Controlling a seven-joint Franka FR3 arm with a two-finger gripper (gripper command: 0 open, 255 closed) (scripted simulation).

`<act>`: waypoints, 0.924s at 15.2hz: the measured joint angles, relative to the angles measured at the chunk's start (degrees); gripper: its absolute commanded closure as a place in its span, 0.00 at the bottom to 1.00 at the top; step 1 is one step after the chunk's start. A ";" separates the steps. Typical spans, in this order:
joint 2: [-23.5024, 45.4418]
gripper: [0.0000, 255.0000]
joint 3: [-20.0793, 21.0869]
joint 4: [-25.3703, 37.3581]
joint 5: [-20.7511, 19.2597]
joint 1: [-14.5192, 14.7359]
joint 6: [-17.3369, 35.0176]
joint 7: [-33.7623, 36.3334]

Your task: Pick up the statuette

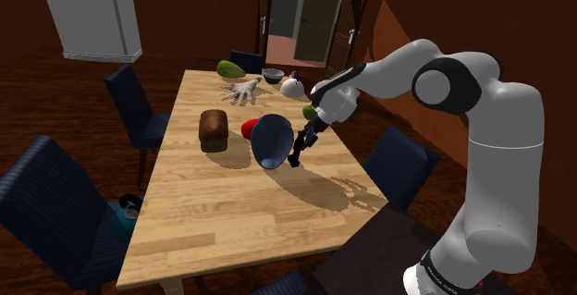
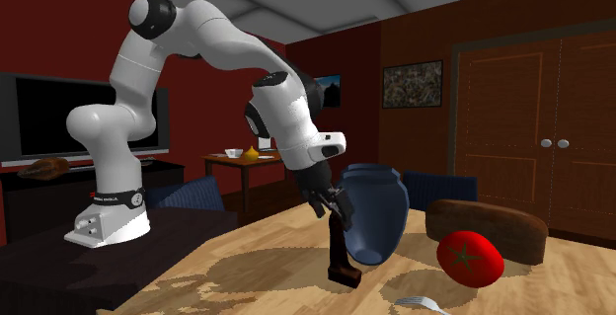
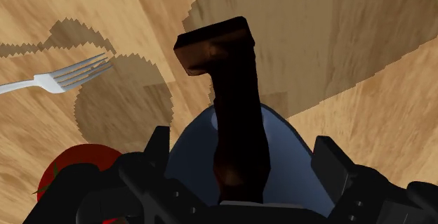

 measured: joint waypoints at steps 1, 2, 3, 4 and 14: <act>0.13 1.00 0.09 -0.03 0.17 -0.02 0.12 -0.14; 0.17 1.00 0.13 -0.05 0.25 -0.02 0.18 -0.21; 0.17 1.00 0.14 -0.06 0.29 -0.03 0.22 -0.25; 0.16 1.00 0.16 -0.06 0.32 -0.02 0.23 -0.27; -0.88 1.00 -0.41 -0.14 -0.89 0.29 -0.48 0.85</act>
